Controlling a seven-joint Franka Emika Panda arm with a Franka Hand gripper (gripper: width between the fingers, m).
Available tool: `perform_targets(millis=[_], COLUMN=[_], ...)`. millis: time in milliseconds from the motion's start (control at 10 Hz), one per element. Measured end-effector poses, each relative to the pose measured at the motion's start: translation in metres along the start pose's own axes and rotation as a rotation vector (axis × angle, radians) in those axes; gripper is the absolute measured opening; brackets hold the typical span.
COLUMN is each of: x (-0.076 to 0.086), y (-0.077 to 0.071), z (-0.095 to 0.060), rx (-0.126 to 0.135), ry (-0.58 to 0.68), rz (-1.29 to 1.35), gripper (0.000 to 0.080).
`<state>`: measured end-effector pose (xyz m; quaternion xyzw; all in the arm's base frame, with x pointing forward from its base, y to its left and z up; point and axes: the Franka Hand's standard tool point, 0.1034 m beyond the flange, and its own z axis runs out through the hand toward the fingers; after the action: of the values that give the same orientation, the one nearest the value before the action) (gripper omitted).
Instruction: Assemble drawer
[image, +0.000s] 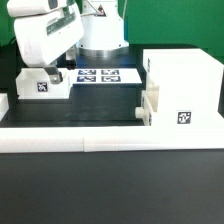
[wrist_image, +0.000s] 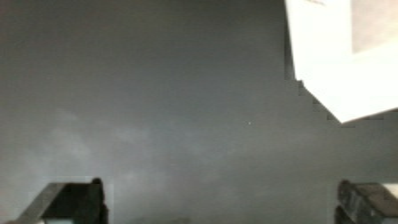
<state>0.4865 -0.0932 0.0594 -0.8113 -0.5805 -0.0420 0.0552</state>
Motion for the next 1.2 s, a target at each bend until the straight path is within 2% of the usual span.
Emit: perform_targets(millis=[200,300,400,600,800,1200], x=[0.0,-0.002,-0.011,-0.021,-0.027,-0.026], y=[0.0,0.0,-0.006,-0.022,-0.036,-0.037], z=[0.0,0.0,-0.001,-0.002,-0.001,0.001], rx=[0.0,-0.008,-0.04,-0.06,-0.059,-0.049], ry=[0.0,0.003,0.012,0.018,0.018,0.032], rz=[0.106,0.182,0.283,0.502,0.678,0.898], gripper=[0.0649,0.0649,0.0649,0.0649,0.0649,0.0649])
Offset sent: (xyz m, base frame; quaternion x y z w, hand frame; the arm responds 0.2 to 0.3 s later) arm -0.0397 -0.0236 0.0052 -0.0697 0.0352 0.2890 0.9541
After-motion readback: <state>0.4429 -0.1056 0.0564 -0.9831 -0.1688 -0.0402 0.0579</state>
